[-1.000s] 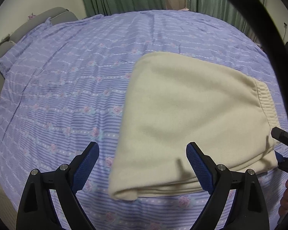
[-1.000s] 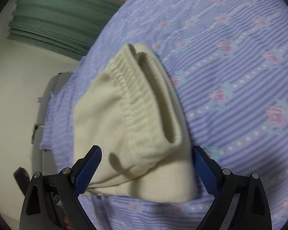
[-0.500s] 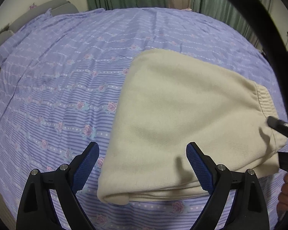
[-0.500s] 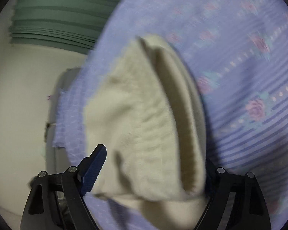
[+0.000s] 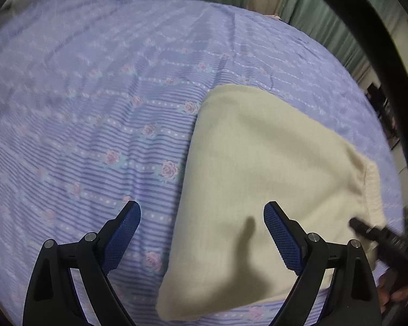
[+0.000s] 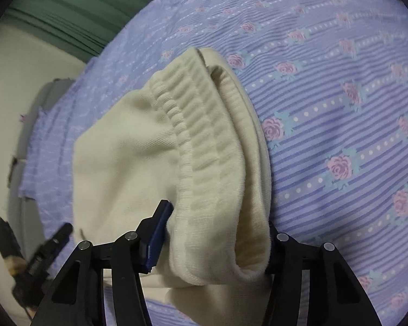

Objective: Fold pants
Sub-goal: 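Grasp the waistband edge with the right tool while the left tool grasps the bundle's folded edge, then lift the trousers bundle off the bed with both tools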

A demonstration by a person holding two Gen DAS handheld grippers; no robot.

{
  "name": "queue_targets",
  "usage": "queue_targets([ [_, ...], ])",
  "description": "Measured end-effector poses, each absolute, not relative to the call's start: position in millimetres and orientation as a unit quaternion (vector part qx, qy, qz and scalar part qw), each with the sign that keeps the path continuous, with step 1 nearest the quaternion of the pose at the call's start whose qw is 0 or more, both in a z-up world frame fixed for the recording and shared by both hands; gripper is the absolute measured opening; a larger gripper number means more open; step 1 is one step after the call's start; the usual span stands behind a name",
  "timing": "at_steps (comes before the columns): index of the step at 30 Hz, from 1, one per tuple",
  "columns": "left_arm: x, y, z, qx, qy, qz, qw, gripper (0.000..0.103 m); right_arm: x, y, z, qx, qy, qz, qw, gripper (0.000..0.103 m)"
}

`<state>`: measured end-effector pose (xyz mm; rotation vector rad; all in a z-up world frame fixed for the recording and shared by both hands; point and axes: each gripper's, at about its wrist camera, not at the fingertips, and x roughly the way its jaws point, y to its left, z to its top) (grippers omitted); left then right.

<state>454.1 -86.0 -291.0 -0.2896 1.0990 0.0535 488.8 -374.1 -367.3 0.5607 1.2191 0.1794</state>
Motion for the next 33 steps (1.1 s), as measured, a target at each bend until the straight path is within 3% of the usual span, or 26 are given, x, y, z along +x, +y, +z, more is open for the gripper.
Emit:
queue_targets([
  [18, 505, -89, -333, -0.139, 0.564, -0.067, 0.811, 0.091, 487, -360, -368, 0.217, 0.559, 0.073, 0.797, 0.055],
  [20, 514, -92, -337, -0.161, 0.566, -0.083, 0.804, 0.082, 486, -362, -368, 0.217, 0.560, 0.073, 0.796, 0.055],
  [24, 526, -102, -346, -0.193, 0.582, -0.076, 0.786, 0.077, 486, -363, -368, 0.226, 0.561, 0.070, 0.793, 0.056],
  [26, 526, -107, -343, -0.187, 0.585, -0.071, 0.786, 0.068, 485, -364, -367, 0.232, 0.562, 0.066, 0.791, 0.056],
  [28, 523, -111, -333, -0.177, 0.581, -0.062, 0.792, 0.045, 484, -362, -365, 0.227, 0.563, 0.065, 0.792, 0.055],
  [30, 515, -112, -321, -0.163, 0.572, -0.053, 0.802, 0.031, 481, -357, -356, 0.214, 0.559, 0.068, 0.798, 0.048],
  [33, 501, -114, -303, -0.155, 0.553, -0.044, 0.817, 0.023, 474, -353, -338, 0.206, 0.547, 0.081, 0.808, 0.040],
])
